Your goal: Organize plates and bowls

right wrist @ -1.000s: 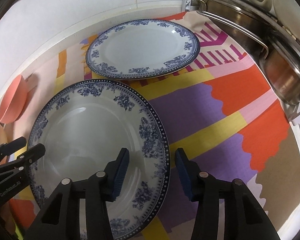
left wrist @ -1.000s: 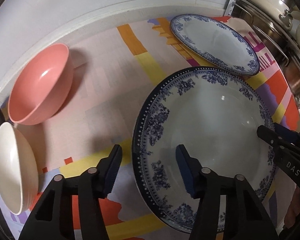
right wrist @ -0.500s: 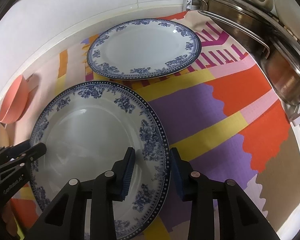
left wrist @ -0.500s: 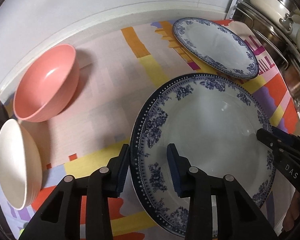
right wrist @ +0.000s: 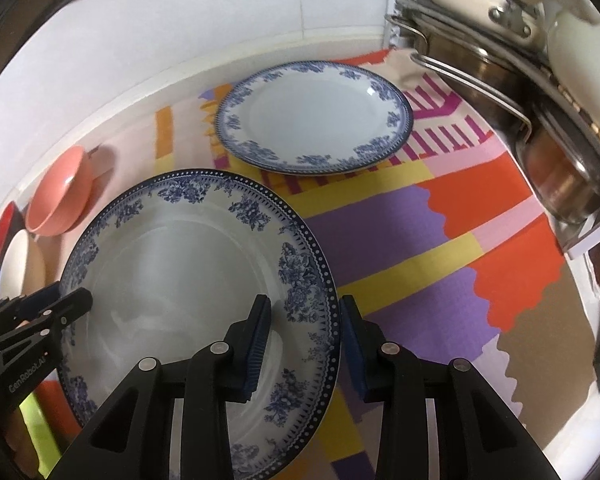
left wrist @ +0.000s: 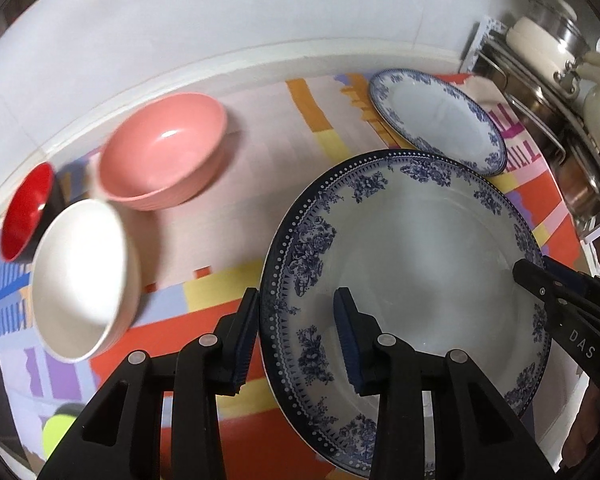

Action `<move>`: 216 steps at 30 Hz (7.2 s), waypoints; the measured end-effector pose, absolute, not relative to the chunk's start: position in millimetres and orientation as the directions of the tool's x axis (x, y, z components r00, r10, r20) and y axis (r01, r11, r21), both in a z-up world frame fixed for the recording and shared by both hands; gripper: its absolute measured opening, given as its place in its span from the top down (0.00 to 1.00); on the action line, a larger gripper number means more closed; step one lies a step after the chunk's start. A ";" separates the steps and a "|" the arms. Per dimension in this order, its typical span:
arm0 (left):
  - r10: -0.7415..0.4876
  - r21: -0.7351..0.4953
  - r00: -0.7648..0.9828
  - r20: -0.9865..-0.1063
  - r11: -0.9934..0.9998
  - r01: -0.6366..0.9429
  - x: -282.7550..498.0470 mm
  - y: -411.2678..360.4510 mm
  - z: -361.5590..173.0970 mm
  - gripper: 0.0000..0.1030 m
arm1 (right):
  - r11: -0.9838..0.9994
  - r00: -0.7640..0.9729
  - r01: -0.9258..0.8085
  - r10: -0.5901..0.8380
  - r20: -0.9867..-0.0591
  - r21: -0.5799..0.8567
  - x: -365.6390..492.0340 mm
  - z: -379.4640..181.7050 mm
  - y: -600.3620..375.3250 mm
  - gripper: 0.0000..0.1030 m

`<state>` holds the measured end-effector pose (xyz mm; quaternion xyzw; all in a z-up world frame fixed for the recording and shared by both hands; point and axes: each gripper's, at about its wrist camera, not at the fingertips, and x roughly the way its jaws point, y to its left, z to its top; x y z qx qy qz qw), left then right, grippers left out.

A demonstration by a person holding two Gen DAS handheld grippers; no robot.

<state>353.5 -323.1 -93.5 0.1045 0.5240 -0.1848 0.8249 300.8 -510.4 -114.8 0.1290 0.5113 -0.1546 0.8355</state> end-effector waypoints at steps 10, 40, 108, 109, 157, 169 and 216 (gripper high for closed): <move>-0.173 -0.024 0.450 -0.876 0.948 0.318 327.1 -266.8 -67.8 0.64 | 0.956 0.487 0.291 -0.110 -0.867 0.042 290.5 -83.2 -463.3 0.65; 0.049 -0.002 0.486 -0.873 0.995 -0.103 243.8 -76.4 -56.9 0.63 | 0.988 0.521 -0.153 0.111 -0.846 0.035 280.2 -68.7 -286.1 0.65; 0.143 0.068 0.467 -0.873 0.982 -0.174 222.8 -43.3 -76.0 0.37 | 0.932 0.442 -0.360 0.212 -0.872 0.044 277.2 -96.3 -212.9 0.58; 0.137 0.067 0.473 -0.871 0.985 -0.162 224.2 -46.5 -74.2 0.37 | 0.935 0.452 -0.352 0.208 -0.867 0.041 276.2 -93.2 -217.4 0.58; -0.277 0.082 0.595 -0.755 0.860 0.504 390.8 -373.9 0.9 0.24 | 0.931 0.648 0.364 -0.225 -0.728 0.036 322.4 -42.3 -523.6 0.48; -0.296 0.055 0.539 -0.788 0.840 0.540 455.5 -446.3 -37.6 0.24 | 0.884 0.605 0.465 -0.277 -0.747 0.049 366.4 -74.7 -603.7 0.48; -0.276 -0.017 0.415 -0.867 0.849 0.529 541.8 -511.8 -142.1 0.65 | 0.864 0.525 0.503 -0.285 -0.802 0.023 446.6 -159.9 -684.5 0.64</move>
